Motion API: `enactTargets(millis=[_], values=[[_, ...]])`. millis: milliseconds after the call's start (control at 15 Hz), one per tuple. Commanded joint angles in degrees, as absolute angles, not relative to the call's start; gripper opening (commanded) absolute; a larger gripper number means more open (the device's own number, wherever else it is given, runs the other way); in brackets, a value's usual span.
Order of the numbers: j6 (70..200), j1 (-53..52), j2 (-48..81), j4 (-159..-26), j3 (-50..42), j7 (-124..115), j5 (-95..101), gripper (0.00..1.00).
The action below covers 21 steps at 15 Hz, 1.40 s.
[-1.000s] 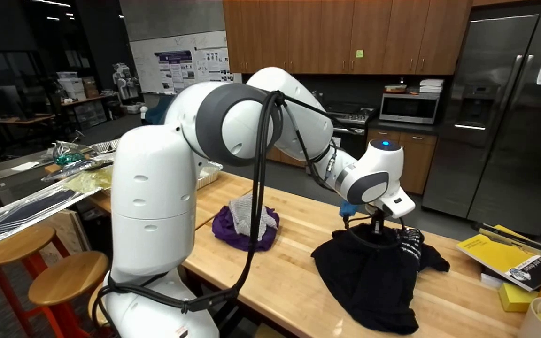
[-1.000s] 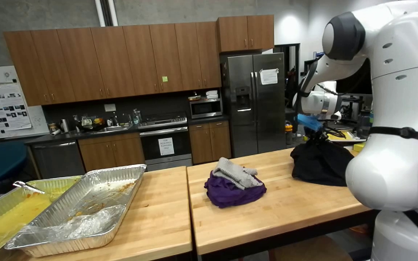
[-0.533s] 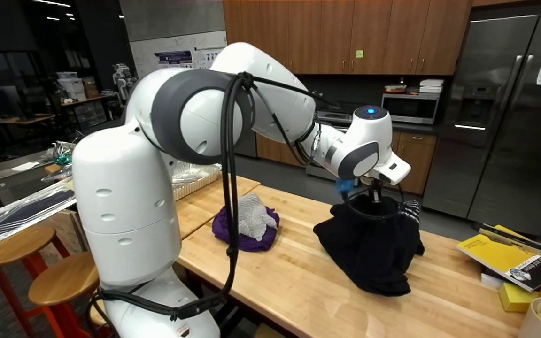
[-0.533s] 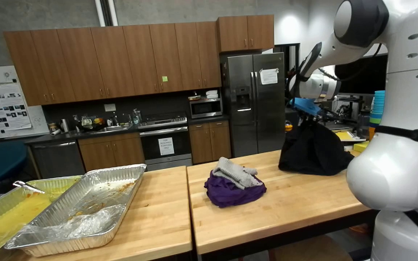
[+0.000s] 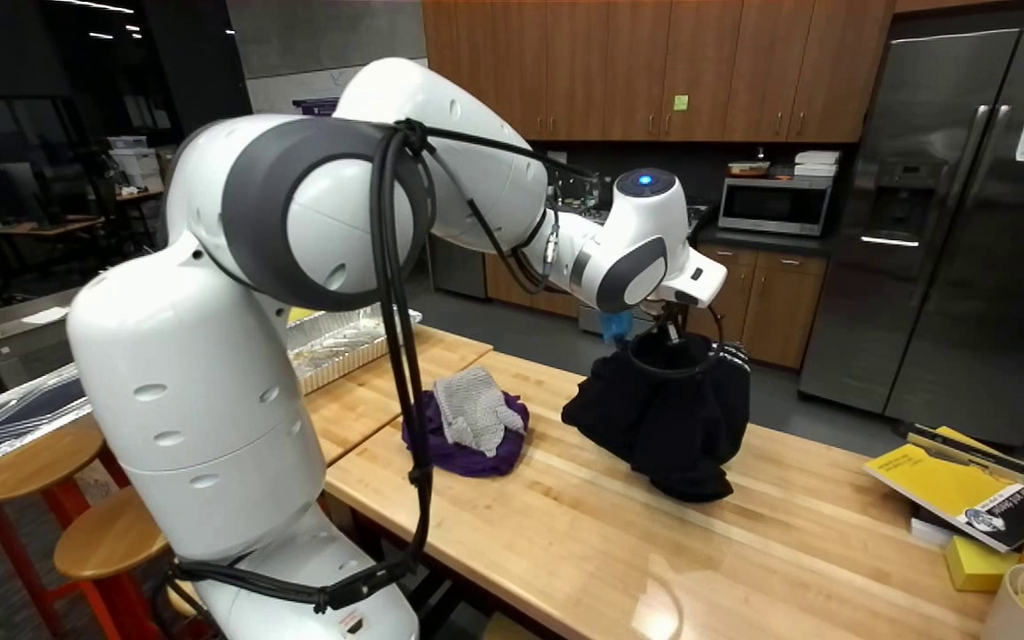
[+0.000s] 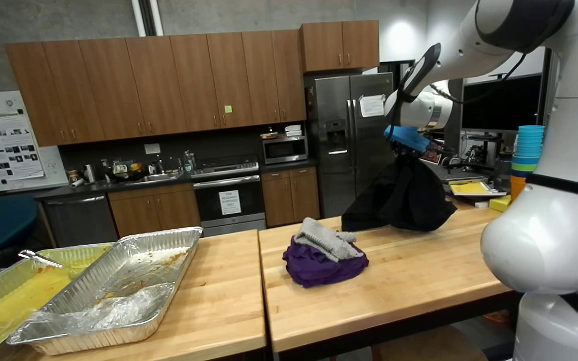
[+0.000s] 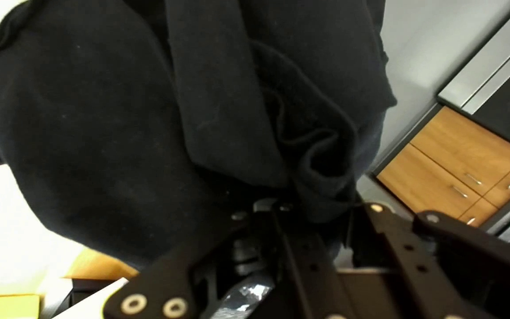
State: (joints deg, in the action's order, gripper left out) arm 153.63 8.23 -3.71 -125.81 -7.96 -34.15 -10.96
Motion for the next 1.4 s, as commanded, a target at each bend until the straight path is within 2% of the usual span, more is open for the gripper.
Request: enactTargets(millis=[0,267,333,800,1333], values=[[155.4,7.4,-9.6,-130.0,-6.3,-30.3,-10.6,0.06],[156.9,6.5,-14.9,-134.4,-4.3,-25.3,-11.2,0.06],[157.6,5.2,-7.6,-126.6,-0.2,-30.9,-8.6,0.06],[157.0,1.9,-0.4,-114.9,9.0,-37.2,2.2,0.06],[154.1,-1.1,1.3,-110.2,12.6,-33.6,5.8,0.06]])
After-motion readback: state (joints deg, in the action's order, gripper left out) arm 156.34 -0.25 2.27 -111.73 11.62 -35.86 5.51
